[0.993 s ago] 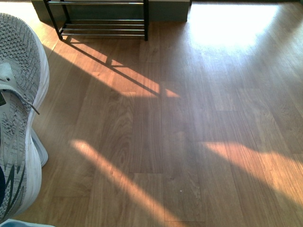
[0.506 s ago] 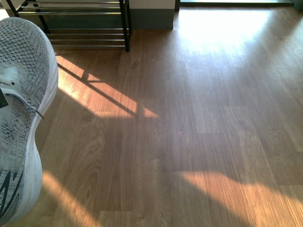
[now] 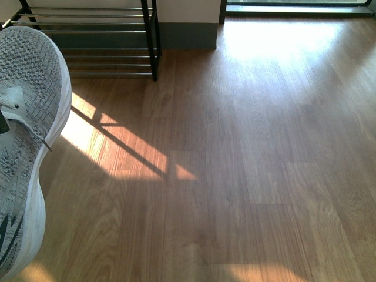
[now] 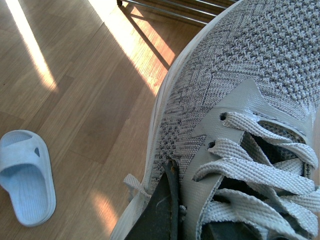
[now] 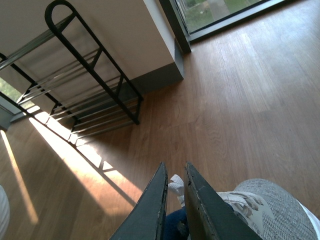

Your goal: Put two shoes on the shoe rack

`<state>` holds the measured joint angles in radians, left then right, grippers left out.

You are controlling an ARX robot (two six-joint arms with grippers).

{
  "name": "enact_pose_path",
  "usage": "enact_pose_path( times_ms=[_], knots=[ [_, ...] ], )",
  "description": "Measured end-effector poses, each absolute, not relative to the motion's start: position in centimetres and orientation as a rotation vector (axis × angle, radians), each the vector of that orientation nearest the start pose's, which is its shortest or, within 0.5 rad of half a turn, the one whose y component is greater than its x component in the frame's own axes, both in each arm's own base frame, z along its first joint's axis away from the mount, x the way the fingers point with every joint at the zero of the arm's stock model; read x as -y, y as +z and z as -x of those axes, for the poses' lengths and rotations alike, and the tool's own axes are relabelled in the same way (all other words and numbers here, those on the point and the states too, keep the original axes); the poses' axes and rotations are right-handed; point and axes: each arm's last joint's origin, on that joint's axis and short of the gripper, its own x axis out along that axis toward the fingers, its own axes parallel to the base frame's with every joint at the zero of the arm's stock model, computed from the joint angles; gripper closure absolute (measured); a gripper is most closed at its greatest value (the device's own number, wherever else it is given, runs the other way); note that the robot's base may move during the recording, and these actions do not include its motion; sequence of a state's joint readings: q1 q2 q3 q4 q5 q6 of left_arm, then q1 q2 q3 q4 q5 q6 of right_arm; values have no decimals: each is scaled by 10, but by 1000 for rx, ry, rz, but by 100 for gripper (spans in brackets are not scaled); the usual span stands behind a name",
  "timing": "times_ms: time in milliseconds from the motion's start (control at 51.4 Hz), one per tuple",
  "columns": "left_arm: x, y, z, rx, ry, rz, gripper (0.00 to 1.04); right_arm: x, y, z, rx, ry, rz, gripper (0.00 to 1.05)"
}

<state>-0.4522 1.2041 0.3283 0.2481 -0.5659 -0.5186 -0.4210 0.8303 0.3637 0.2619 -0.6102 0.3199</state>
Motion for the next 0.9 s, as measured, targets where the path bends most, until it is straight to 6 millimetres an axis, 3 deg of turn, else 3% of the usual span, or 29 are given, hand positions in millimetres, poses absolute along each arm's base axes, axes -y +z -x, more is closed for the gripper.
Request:
enact_pose_path(
  times_ms=[896],
  knots=[
    [74, 145, -189, -502, 251, 197, 103, 57, 223, -169, -208, 157, -419, 95]
  ],
)
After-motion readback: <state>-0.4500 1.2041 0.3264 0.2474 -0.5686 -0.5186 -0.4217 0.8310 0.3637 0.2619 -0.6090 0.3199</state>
